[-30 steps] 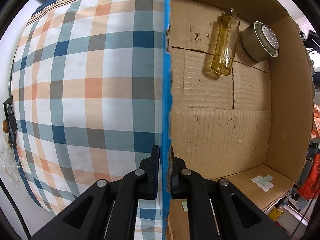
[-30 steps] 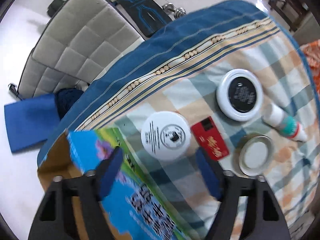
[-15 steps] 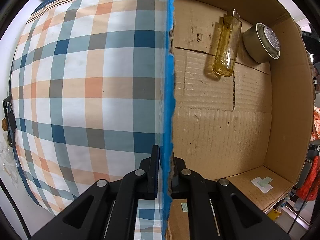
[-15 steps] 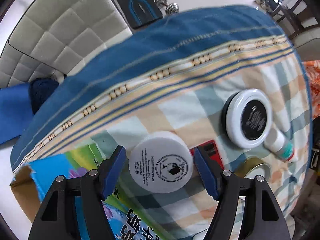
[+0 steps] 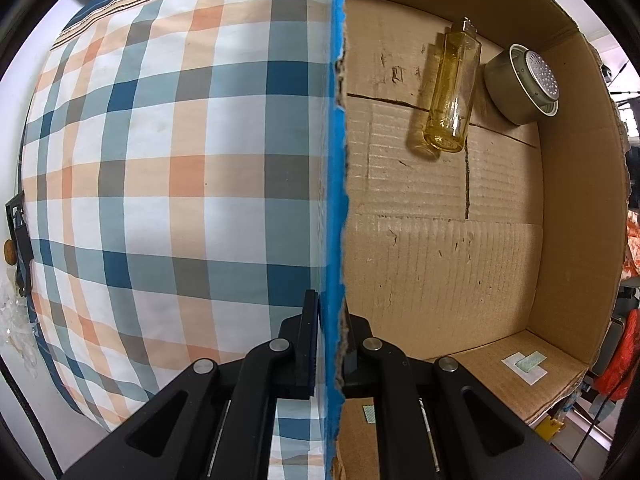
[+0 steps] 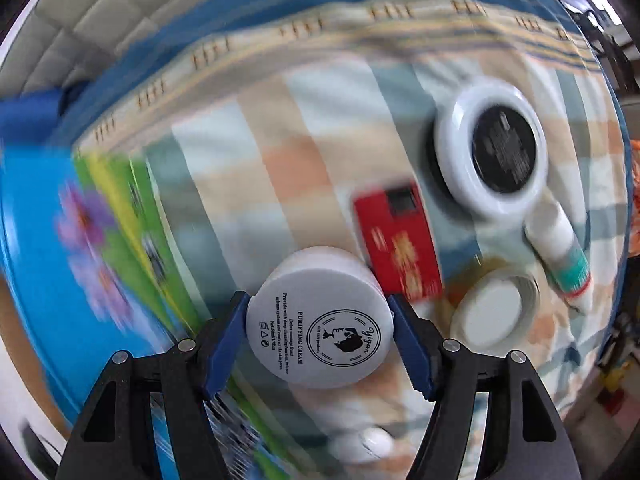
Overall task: Organize rigid objects
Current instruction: 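Grasp the white cream jar with the right gripper, then carry the white cream jar into the box and release it below the bottle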
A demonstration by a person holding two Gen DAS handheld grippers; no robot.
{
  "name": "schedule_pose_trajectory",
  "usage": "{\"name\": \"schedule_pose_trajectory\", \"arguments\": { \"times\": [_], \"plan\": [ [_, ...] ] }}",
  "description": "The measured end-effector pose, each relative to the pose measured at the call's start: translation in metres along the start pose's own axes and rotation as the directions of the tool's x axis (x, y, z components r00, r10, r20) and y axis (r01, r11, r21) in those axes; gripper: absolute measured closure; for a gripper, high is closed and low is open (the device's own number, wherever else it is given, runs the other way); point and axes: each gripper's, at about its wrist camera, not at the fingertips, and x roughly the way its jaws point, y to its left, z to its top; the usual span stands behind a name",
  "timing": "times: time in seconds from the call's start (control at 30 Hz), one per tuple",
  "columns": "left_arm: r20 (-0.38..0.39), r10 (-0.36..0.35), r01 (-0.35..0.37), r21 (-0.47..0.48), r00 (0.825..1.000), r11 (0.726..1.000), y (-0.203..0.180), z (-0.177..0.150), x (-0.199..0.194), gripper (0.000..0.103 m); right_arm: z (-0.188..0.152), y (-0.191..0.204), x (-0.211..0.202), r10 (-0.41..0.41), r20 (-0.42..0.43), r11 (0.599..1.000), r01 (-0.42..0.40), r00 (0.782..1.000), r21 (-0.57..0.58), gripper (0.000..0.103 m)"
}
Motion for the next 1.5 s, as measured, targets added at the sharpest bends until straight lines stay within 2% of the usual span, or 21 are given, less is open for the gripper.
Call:
{"name": "schedule_pose_trajectory", "arguments": {
  "times": [0.13, 0.33, 0.53, 0.67, 0.83, 1.0, 1.13, 1.33, 1.5],
  "plan": [
    [-0.001, 0.011, -0.011, 0.013, 1.0, 1.0, -0.003, 0.0, 0.001, 0.098, -0.02, -0.014, 0.006, -0.011, -0.019, 1.0, 0.011, 1.0, -0.023, 0.031],
    [-0.001, 0.014, -0.014, 0.015, 1.0, 1.0, -0.006, 0.0, 0.001, 0.098, -0.034, -0.023, 0.009, -0.026, 0.0, 1.0, 0.026, 1.0, -0.014, 0.03],
    [0.001, 0.015, -0.015, 0.016, 1.0, 1.0, -0.009, 0.0, 0.001, 0.098, -0.045, -0.02, 0.026, -0.038, -0.023, 0.999, 0.038, 0.999, -0.002, 0.031],
    [0.002, 0.017, -0.017, 0.016, 1.0, 1.0, -0.008, 0.0, 0.001, 0.098, -0.042, -0.016, 0.037, -0.028, -0.002, 0.999, 0.028, 1.0, 0.017, 0.031],
    [0.002, 0.012, -0.012, 0.014, 1.0, 1.0, -0.007, 0.0, 0.0, 0.098, -0.046, -0.019, 0.021, -0.029, 0.048, 1.0, 0.029, 0.998, 0.0, 0.032],
    [0.003, 0.001, -0.001, 0.009, 1.0, 1.0, -0.004, -0.001, -0.002, 0.098, -0.06, -0.026, -0.014, 0.05, 0.114, 0.999, -0.051, 0.992, 0.006, 0.032],
    [0.003, 0.001, -0.001, 0.01, 1.0, 1.0, -0.003, -0.001, -0.002, 0.098, -0.079, -0.019, -0.054, 0.128, 0.183, 0.992, -0.124, 0.975, -0.03, 0.032],
    [0.002, -0.003, 0.003, 0.011, 1.0, 1.0, -0.002, -0.001, -0.002, 0.098, -0.102, 0.016, -0.112, 0.251, 0.24, 0.966, -0.229, 0.938, -0.116, 0.032],
    [0.0, -0.005, 0.005, 0.014, 1.0, 1.0, -0.002, 0.0, -0.002, 0.098, -0.121, 0.058, -0.133, 0.325, 0.225, 0.938, -0.284, 0.918, -0.198, 0.032]
  ]
}}
